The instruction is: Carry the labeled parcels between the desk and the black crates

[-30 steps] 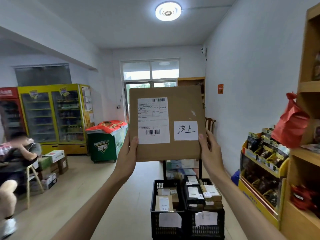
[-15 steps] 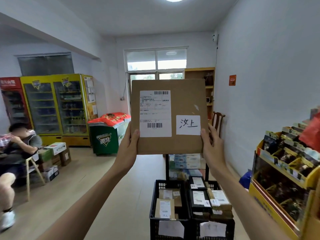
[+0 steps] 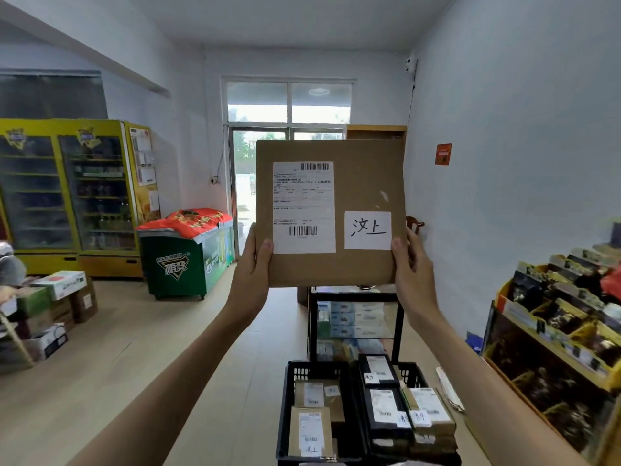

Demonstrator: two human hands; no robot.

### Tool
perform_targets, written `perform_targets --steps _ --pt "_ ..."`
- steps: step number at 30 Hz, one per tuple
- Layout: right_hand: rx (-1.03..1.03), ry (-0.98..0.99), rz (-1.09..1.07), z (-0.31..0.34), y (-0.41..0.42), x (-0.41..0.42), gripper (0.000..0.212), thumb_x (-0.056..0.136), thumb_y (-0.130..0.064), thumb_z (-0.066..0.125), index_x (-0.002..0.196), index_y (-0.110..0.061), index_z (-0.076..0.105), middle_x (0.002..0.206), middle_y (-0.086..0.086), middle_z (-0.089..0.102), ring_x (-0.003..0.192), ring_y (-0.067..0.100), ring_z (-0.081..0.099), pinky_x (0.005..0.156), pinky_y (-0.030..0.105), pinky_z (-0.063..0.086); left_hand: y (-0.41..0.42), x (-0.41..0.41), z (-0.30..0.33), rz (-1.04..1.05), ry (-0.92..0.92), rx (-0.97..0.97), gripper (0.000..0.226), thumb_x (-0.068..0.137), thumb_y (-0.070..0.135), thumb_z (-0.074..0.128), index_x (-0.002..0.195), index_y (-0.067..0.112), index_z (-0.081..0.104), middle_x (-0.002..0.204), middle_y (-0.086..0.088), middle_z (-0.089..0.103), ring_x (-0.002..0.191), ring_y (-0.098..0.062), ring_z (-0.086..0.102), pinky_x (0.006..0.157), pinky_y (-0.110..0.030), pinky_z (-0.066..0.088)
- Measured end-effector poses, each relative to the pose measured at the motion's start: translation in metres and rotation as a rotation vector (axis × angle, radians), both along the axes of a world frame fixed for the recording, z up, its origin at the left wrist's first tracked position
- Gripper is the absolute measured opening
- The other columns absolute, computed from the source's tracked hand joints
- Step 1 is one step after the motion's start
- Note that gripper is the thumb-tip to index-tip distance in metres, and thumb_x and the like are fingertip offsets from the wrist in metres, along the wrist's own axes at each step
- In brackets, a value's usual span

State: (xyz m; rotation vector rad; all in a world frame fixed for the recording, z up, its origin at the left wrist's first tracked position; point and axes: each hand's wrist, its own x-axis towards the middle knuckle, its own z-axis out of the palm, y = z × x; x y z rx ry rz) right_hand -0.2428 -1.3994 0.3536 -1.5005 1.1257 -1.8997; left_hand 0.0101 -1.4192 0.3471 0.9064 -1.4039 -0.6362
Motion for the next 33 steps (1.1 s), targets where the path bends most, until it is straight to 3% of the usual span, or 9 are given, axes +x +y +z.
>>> perform_targets --steps 7,15,18,21,23,25,28,31,33 --pt "0.020 0.029 -0.066 -0.017 -0.069 0.000 0.047 0.105 -0.040 0.043 0.150 -0.027 0.042 0.135 -0.005 0.061 0.120 0.008 0.059 0.091 0.024 0.056 -0.077 0.002 -0.017 -0.055 0.011 0.015 0.052 0.111 0.036 0.033 0.160 0.021 0.026 0.151 0.001 0.049 0.136 -0.015 0.050 0.113 -0.039 0.045" --pt "0.052 0.018 -0.085 -0.033 -0.157 -0.015 0.048 0.104 -0.041 0.043 0.150 -0.026 0.042 0.133 -0.006 0.062 0.119 0.008 0.059 0.089 0.023 0.056 -0.167 -0.014 -0.029 -0.064 -0.003 0.046 0.052 0.111 0.036 0.032 0.160 0.023 0.025 0.152 0.000 0.048 0.136 -0.015 0.049 0.111 -0.032 0.047" --pt "0.052 0.003 -0.065 -0.042 -0.192 -0.029 0.044 0.106 -0.037 0.043 0.148 -0.026 0.044 0.125 -0.012 0.064 0.110 0.001 0.062 0.086 0.021 0.056 -0.200 -0.029 -0.033 -0.049 -0.024 0.048 0.052 0.111 0.037 0.032 0.160 0.023 0.026 0.152 0.002 0.049 0.136 -0.015 0.049 0.112 -0.031 0.046" --pt "0.058 0.001 -0.060 -0.047 -0.230 -0.047 0.045 0.106 -0.037 0.043 0.149 -0.023 0.044 0.128 -0.009 0.063 0.110 0.000 0.061 0.089 0.022 0.056 -0.229 -0.046 -0.033 -0.033 -0.043 0.049 0.050 0.111 0.035 0.032 0.159 0.022 0.028 0.149 0.003 0.051 0.133 -0.012 0.051 0.100 -0.012 0.048" --pt "0.049 -0.005 -0.055 -0.050 -0.255 -0.057 0.045 0.106 -0.037 0.044 0.148 -0.021 0.044 0.128 -0.006 0.064 0.113 0.006 0.062 0.093 0.026 0.055 -0.249 -0.056 -0.033 -0.030 -0.048 0.036 0.048 0.112 0.032 0.032 0.159 0.021 0.030 0.148 0.003 0.052 0.131 -0.010 0.051 0.095 -0.008 0.047" --pt "0.044 -0.007 -0.038 -0.054 -0.277 -0.066 0.044 0.106 -0.035 0.044 0.147 -0.018 0.045 0.124 -0.007 0.065 0.111 0.006 0.063 0.093 0.027 0.055 -0.270 -0.065 -0.037 -0.013 -0.057 0.031 0.049 0.111 0.033 0.032 0.158 0.021 0.030 0.149 0.002 0.051 0.132 -0.010 0.051 0.103 -0.017 0.048" --pt "0.059 -0.002 -0.032 -0.065 -0.306 -0.075 0.041 0.107 -0.031 0.044 0.145 -0.017 0.047 0.113 -0.013 0.065 0.098 -0.007 0.064 0.081 0.018 0.056 -0.299 -0.074 -0.050 0.020 -0.070 0.043 0.048 0.111 0.035 0.034 0.157 0.023 0.032 0.147 0.003 0.053 0.132 -0.011 0.052 0.113 -0.036 0.045" --pt "0.096 -0.016 -0.012 -0.082 -0.330 -0.079 0.043 0.106 -0.034 0.044 0.145 -0.018 0.047 0.120 -0.008 0.065 0.104 -0.004 0.062 0.083 0.018 0.056 -0.322 -0.078 -0.066 0.023 -0.079 0.082 0.047 0.111 0.035 0.034 0.157 0.023 0.033 0.146 0.003 0.054 0.131 -0.011 0.053 0.112 -0.036 0.046" --pt "0.125 -0.029 0.016 -0.095 -0.343 -0.079 0.037 0.106 -0.033 0.044 0.141 -0.020 0.049 0.117 -0.013 0.062 0.099 -0.015 0.060 0.077 0.009 0.053 -0.336 -0.079 -0.076 0.032 -0.074 0.109 0.047 0.111 0.034 0.035 0.156 0.023 0.034 0.144 0.003 0.055 0.130 -0.011 0.053 0.111 -0.033 0.047"
